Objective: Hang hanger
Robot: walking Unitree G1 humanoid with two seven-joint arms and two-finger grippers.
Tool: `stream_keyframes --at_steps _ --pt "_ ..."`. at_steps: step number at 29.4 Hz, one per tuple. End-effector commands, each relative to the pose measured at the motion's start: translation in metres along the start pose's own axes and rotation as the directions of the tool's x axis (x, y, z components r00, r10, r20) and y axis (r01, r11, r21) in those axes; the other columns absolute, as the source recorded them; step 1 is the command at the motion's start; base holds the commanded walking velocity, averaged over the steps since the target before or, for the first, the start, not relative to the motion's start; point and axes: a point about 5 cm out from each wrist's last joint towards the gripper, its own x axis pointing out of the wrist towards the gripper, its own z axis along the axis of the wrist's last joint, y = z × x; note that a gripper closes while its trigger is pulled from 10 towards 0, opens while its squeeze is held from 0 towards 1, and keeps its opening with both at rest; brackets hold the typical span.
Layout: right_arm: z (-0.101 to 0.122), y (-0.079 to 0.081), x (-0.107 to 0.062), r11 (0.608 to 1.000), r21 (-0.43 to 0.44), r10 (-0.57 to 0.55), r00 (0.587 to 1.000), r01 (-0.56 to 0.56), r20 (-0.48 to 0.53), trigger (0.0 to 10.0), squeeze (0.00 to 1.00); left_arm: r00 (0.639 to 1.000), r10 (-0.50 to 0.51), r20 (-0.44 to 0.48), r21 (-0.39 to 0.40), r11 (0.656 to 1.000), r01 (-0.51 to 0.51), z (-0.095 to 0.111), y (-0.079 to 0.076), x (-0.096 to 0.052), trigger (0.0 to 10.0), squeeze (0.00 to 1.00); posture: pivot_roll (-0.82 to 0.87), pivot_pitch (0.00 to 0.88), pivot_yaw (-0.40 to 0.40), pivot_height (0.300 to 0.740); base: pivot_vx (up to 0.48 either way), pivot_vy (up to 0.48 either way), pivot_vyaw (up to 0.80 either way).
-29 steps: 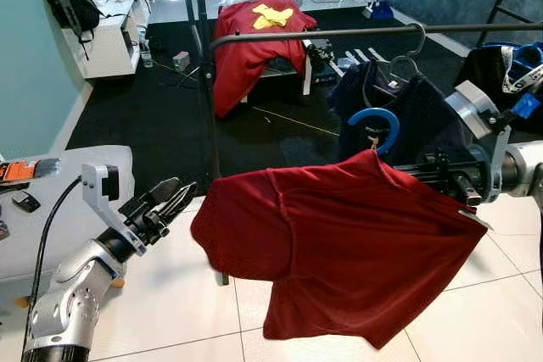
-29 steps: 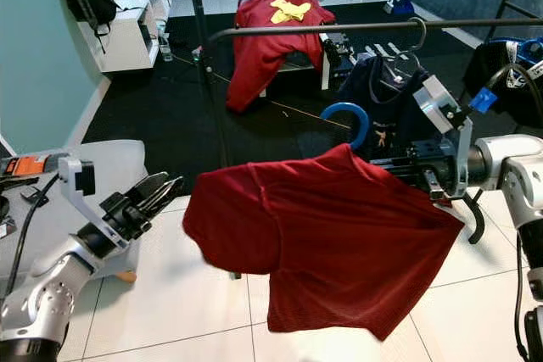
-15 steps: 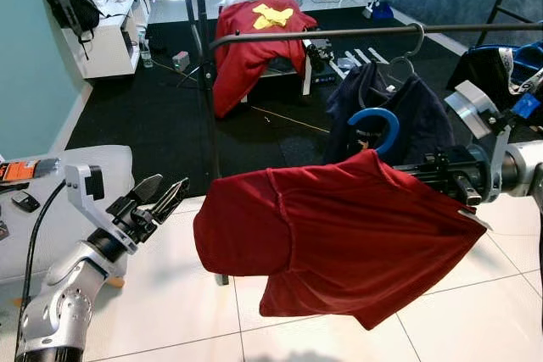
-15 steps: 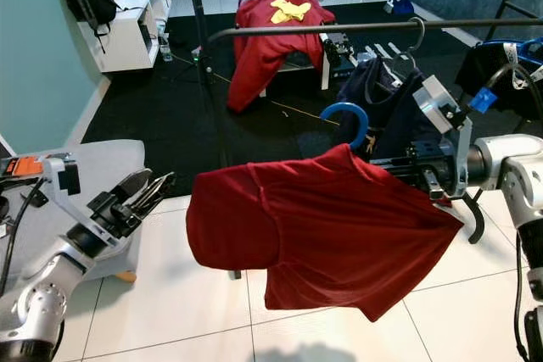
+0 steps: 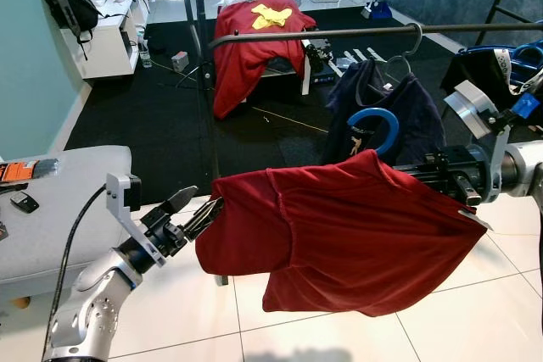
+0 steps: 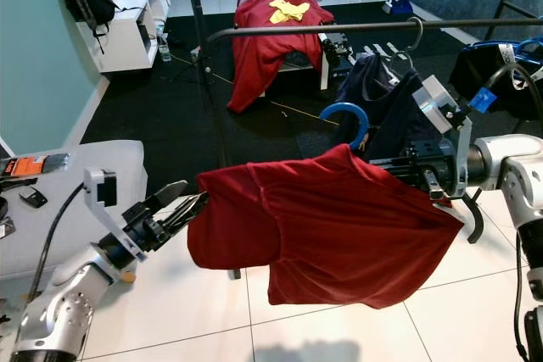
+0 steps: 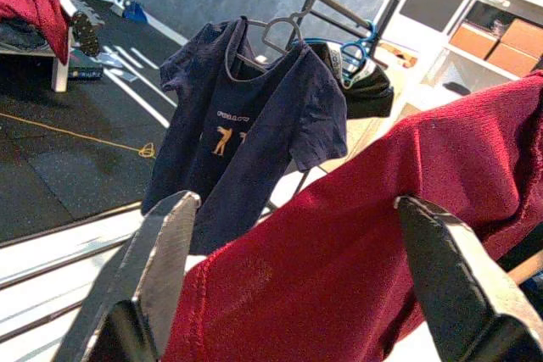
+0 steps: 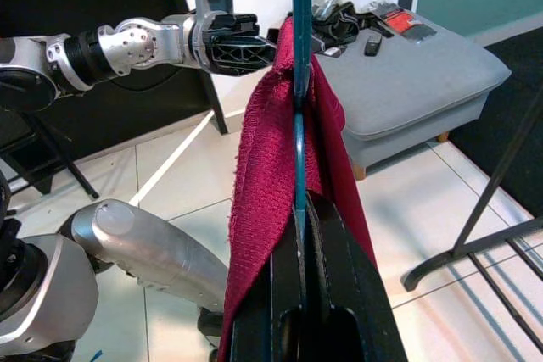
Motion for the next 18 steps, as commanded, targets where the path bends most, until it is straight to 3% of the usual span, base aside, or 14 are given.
stream_keyframes --at_steps 1,2,3,4,18 --pt "0.0054 0.0007 0.0052 0.999 -0.020 0.031 1.000 -0.031 0.003 10.0 0.00 1.000 -0.022 0.008 0.008 1.000 0.021 0.0006 -0.0033 0.0032 10.0 0.91 0.02 0.051 0.001 0.740 0.000 0.000 0.00" --pt "0.0050 0.0010 0.0056 0.999 -0.019 0.033 0.999 -0.033 0.001 10.0 0.00 0.999 -0.030 0.013 0.003 1.000 0.030 0.0005 -0.0047 0.0049 0.0 0.29 0.02 0.051 0.003 0.740 0.000 0.000 0.00" --pt "0.0050 0.0010 0.0056 0.999 -0.019 0.033 0.999 -0.033 0.001 10.0 0.00 0.999 -0.030 0.013 0.003 1.000 0.030 0.0005 -0.0047 0.0049 0.0 0.29 0.02 0.051 0.003 0.740 0.000 0.000 0.00" --pt "0.0044 0.0013 0.0060 0.999 -0.017 0.035 0.999 -0.035 0.000 10.0 0.00 0.999 -0.036 0.022 -0.013 0.999 0.036 0.0012 -0.0052 0.0050 0.0 0.00 0.02 0.052 0.003 0.740 0.000 0.000 0.00" --pt "0.0019 0.0015 0.0080 0.999 -0.010 0.040 0.999 -0.041 -0.004 10.0 0.00 0.998 -0.017 0.067 -0.055 0.998 0.021 0.0101 0.0015 -0.0019 0.0 0.00 0.03 0.052 0.000 0.740 0.000 0.000 0.00"
